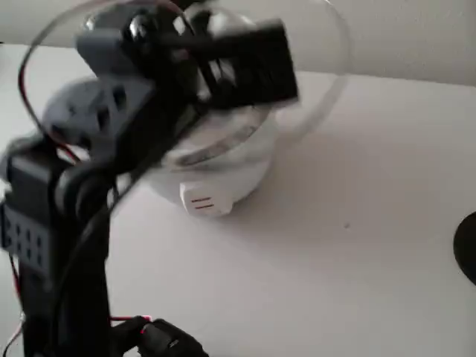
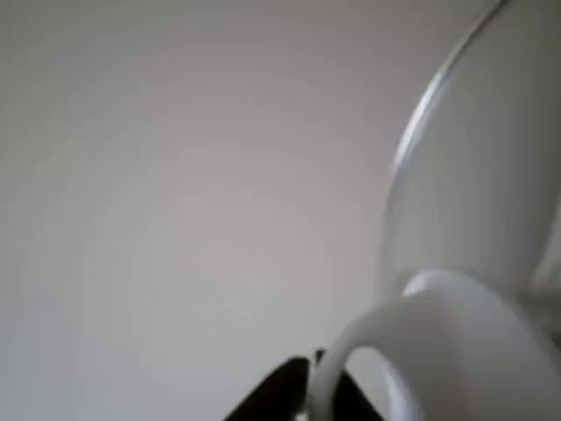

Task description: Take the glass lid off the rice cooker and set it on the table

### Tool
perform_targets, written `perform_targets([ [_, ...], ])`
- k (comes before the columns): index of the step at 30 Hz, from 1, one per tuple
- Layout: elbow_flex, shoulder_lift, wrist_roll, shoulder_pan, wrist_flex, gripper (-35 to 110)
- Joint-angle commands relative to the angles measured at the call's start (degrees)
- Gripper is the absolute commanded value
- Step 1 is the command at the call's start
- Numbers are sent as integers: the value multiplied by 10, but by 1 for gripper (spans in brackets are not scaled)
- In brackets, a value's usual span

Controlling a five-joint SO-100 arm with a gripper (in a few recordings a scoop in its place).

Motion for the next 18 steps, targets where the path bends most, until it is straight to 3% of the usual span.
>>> perform_targets([
  [1,134,100,-38,123,-142,0],
  [8,324,63,-46,214,-301,0],
  [18,333,-137,-45,167,-308,0],
])
